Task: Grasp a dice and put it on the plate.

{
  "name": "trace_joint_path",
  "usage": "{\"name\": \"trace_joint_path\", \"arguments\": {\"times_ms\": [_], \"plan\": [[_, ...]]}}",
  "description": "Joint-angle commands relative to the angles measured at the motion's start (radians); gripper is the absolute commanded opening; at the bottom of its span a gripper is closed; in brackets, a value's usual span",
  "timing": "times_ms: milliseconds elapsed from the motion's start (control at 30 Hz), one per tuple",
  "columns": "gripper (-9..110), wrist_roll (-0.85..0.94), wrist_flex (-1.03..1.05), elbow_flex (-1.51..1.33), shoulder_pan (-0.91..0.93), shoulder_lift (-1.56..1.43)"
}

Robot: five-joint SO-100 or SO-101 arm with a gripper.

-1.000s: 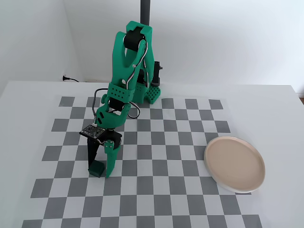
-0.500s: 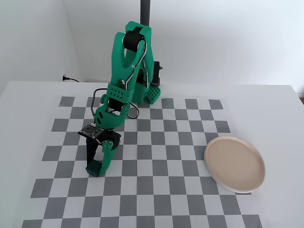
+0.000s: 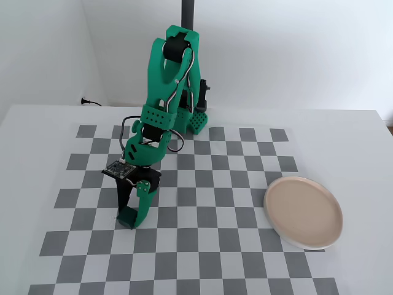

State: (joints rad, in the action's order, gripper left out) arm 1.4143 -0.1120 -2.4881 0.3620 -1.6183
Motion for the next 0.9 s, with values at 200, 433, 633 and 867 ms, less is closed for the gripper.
{"name": "trace_joint_path", "arguments": {"times_ms": [200,433,633,867], "plan": [[-4,-0.031,0.086,0.094,-0.146,-0.219],[-4,-0.015,0.057,0.091,-0.265,-0.232],[-4,-0.017,-0.091,0.055,-0.359,-0.233],[-4,-0.025,0.041,0.057,-0.491,-0.325]]}}
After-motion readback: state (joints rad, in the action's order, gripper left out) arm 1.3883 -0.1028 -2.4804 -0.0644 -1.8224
